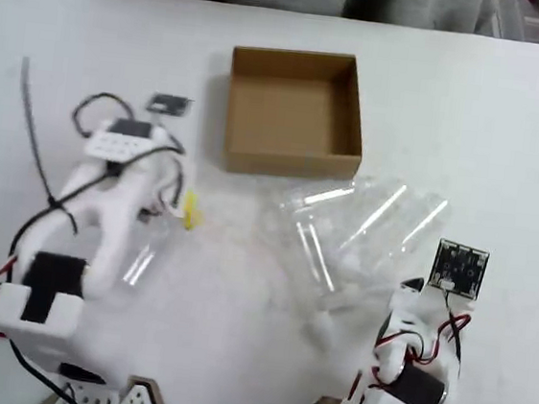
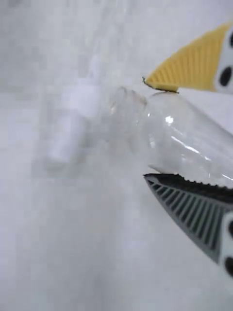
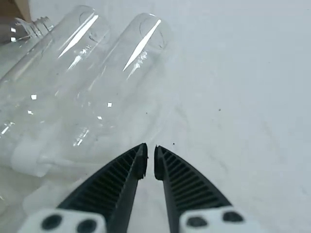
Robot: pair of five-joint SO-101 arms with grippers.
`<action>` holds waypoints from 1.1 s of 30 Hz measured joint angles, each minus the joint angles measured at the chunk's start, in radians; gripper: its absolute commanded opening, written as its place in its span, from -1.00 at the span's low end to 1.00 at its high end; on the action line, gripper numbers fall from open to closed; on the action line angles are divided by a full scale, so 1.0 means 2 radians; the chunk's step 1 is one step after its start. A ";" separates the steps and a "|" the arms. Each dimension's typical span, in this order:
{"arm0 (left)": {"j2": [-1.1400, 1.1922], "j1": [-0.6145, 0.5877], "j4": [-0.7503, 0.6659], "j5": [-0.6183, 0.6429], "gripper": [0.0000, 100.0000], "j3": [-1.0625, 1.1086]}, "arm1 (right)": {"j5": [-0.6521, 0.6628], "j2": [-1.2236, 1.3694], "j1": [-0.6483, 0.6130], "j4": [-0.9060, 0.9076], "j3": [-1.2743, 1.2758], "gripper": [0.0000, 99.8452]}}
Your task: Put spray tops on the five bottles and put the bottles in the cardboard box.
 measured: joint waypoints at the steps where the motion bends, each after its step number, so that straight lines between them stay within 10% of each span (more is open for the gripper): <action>1: 0.000 -0.016 0.000 0.010 -0.24 0.000 | 0.000 0.000 0.000 0.000 0.000 -0.96; 33: -0.138 0.002 -0.001 -0.100 -0.25 0.083 | 0.000 0.000 0.000 0.000 0.000 -0.96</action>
